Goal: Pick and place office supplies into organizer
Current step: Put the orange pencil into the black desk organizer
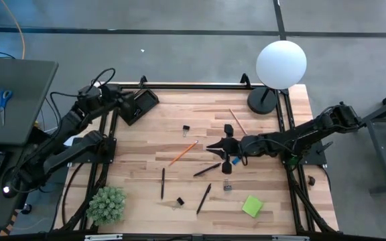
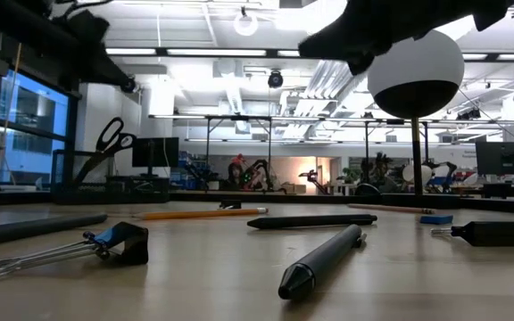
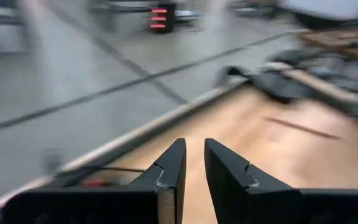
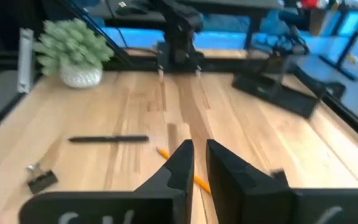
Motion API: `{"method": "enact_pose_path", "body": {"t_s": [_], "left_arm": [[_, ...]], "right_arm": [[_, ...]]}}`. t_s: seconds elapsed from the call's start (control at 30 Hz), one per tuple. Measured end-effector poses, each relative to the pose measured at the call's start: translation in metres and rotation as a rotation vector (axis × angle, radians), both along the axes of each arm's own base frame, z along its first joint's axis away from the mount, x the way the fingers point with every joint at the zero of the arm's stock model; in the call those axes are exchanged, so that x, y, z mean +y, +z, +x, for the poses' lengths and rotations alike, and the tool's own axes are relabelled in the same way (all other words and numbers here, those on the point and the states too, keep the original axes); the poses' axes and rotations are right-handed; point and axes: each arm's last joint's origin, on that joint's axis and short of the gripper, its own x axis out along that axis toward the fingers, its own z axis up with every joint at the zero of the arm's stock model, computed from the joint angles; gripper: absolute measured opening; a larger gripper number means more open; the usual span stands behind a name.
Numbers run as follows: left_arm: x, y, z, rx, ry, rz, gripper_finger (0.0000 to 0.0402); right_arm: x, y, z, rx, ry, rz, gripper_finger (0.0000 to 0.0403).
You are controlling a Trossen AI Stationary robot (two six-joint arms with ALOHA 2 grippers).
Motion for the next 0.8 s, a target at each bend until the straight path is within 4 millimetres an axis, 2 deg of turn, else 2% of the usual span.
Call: {"method": "enact_pose_path", "body": {"t_s": [0.1, 0.2, 0.47, 0.67, 0.8], "left_arm": [[-0.004, -0.009, 0.008, -0.034, -0.154, -0.064, 0.0049], [-0.007, -0.020, 0.018, -0.005, -0.228, -0.107, 0.0049], [-0.014, -0.030, 0.052, 0.069, -0.280, -0.061, 0.0049], [-0.022, -0.049, 0.082, 0.244, -0.229, -0.048, 0.0049], [-0.026, -0.057, 0.102, 0.323, -0.283, -0.079, 0.0049]], "right_arm": [[-0.002, -0.005, -0.002, 0.051, -0.058, 0.000, 0.0058], [-0.003, -0.010, -0.004, 0.099, -0.090, 0.006, 0.0080], [-0.009, -0.018, -0.008, 0.172, -0.215, -0.044, 0.0120], [-0.011, -0.019, -0.008, 0.185, -0.208, -0.040, 0.0120], [-0.010, -0.020, -0.009, 0.208, -0.191, -0.037, 0.0118]]}}
